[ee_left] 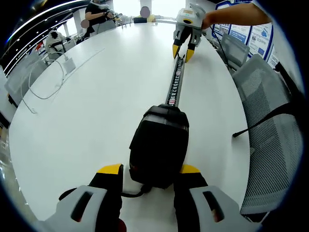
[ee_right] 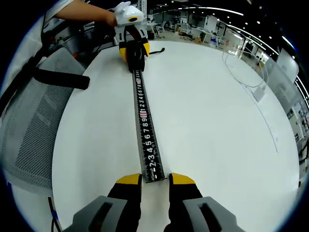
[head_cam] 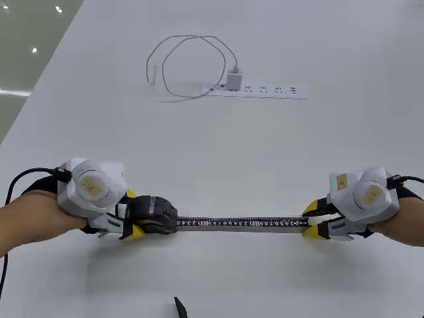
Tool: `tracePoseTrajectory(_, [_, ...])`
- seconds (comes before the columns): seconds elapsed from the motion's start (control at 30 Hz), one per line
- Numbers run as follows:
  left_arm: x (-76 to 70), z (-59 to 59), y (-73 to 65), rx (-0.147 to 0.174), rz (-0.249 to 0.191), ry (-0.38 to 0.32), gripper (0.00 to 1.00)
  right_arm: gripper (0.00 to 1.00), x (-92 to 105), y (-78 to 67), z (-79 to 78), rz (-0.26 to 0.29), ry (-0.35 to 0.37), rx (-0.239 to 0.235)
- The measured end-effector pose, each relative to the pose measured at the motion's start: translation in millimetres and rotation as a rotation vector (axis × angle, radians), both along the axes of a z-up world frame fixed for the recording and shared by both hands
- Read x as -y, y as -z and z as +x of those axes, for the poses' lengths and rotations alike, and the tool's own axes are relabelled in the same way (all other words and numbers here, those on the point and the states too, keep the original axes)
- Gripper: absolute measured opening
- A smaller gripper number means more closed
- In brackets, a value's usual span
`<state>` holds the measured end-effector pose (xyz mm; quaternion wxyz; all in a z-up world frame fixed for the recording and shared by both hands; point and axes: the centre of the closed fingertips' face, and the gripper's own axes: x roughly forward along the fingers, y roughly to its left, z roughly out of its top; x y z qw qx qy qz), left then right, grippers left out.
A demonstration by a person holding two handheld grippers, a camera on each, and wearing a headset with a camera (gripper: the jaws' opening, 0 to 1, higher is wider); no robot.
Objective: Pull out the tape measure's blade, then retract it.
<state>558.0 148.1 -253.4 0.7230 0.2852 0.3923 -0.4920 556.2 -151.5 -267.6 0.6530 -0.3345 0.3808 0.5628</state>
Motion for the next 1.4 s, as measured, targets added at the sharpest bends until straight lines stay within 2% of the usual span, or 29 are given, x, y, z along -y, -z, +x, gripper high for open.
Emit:
tracePoseTrajectory(0.27, [1.7,-1.3,-3.7,0.000,-0.021,-0.009,0.37,0.18,-1.1,-2.6,0.6,0.015,0.007,0.002])
tracePoseTrajectory(0.37, [1.1,-1.6,-4.6,-0.001,-0.023,-0.015,0.39,0.19,-3.8,-6.5,1.7,0.052,0.048,-0.021])
tracePoseTrajectory(0.6, [0.8,-3.9,-7.7,-0.006,-0.036,-0.022,0.40,0.21,-7.1,-9.2,-1.9,0.059,0.064,-0.029])
tracePoseTrajectory(0.63, [0.6,-4.9,-8.0,-0.011,-0.038,-0.024,0.40,0.21,-8.2,-10.1,-2.1,0.066,0.072,-0.031])
tracePoseTrajectory(0.7, [-2.3,-4.3,-9.8,-0.003,-0.036,-0.028,0.41,0.22,-10.9,-12.8,-1.8,0.088,0.098,-0.033])
tracePoseTrajectory(0.83, [-7.6,-3.2,-16.0,-0.002,-0.065,-0.064,0.41,0.23,-13.9,-15.6,-2.8,0.134,0.156,-0.053])
tracePoseTrajectory(0.9, [-8.4,-4.3,-17.8,-0.004,-0.077,-0.073,0.41,0.23,-12.1,-14.1,-2.4,0.135,0.159,-0.050])
tracePoseTrajectory(1.13, [-7.2,-7.4,-21.1,0.009,-0.093,-0.080,0.41,0.24,-14.0,-16.8,-3.1,0.151,0.180,-0.051])
tracePoseTrajectory(1.4, [-6.2,-5.9,-31.2,0.044,-0.146,-0.141,0.43,0.25,-14.1,-23.1,-2.1,0.182,0.229,-0.035])
